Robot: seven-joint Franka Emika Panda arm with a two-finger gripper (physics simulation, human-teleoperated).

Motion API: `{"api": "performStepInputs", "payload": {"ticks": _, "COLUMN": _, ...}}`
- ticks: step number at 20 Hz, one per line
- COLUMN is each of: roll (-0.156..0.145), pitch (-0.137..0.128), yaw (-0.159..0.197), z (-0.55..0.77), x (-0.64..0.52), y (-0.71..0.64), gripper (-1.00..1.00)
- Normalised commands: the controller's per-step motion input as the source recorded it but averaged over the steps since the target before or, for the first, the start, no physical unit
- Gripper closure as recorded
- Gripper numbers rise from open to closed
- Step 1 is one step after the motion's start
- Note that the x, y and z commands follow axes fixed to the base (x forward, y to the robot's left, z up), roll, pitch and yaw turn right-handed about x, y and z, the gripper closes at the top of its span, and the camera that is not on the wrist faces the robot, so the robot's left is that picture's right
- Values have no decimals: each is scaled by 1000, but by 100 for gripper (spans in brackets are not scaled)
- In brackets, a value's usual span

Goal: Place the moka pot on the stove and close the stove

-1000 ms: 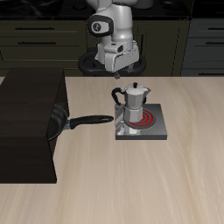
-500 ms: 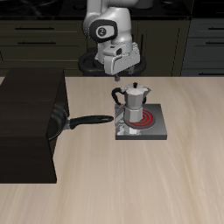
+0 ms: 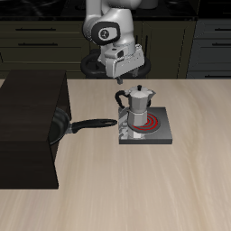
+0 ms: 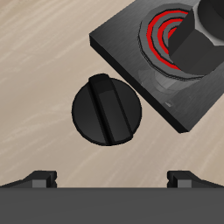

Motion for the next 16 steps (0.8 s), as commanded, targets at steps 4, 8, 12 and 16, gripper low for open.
{"api": "performStepInputs", "payload": {"ticks": 4, "roll": 55, "pitch": 31, "yaw": -2, "z": -103, "x": 29, "y": 33, "gripper": -100}}
{"api": "performStepInputs", "payload": {"ticks": 8, "roll": 54, "pitch": 25, "yaw": 30, "z": -7, "x": 57, "y": 48, "gripper": -100}}
{"api": "performStepInputs", "payload": {"ticks": 12, "roll": 37, "pitch": 44, "yaw": -112, "z": 359, "x": 191, "y": -40, "gripper": -100}}
{"api": "performStepInputs", "payload": {"ticks": 16, "roll": 44, "pitch": 40, "yaw": -75, "z": 244, "x": 72, "y": 47, "gripper": -100}}
